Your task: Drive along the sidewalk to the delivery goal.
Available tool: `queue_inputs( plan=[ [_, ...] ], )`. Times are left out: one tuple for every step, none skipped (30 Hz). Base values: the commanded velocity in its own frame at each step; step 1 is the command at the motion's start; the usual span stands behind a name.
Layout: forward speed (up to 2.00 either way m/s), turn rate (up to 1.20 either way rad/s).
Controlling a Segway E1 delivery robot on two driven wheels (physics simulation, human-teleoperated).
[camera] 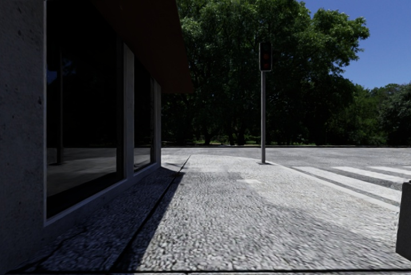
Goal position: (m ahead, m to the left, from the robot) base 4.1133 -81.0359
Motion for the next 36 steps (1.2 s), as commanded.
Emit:
queue_inputs(
  plan=[
    [2.0,0.0],
    [2.0,0.0],
    [2.0,0.0],
    [2.0,0.0],
    [2.0,0.0],
    [2.0,0.0],
    [2.0,0.0],
    [2.0,-0.11],
    [2.0,-0.25],
    [2.0,-0.34],
    [1.85,-0.4],
    [1.85,-0.4],
    [1.64,-0.53],
    [1.57,-0.6],
    [1.55,-0.62],
    [1.55,-0.62],
    [1.55,-0.62],
    [1.54,-0.63],
    [1.52,-0.63],
    [1.52,-0.63],
    [1.44,-0.63],
    [1.42,-0.63],
    [1.41,-0.63],
    [1.4,-0.63],
    [1.4,-0.63],
    [1.4,-0.63],
    [1.4,-0.63],
    [1.4,-0.63],
    [1.4,-0.63],
    [1.4,-0.63],
    [1.4,-0.63],
    [1.4,-0.63],
    [1.42,-0.63],
    [1.42,-0.63],
    [1.45,-0.63],
    [1.46,-0.63]
  ],
)
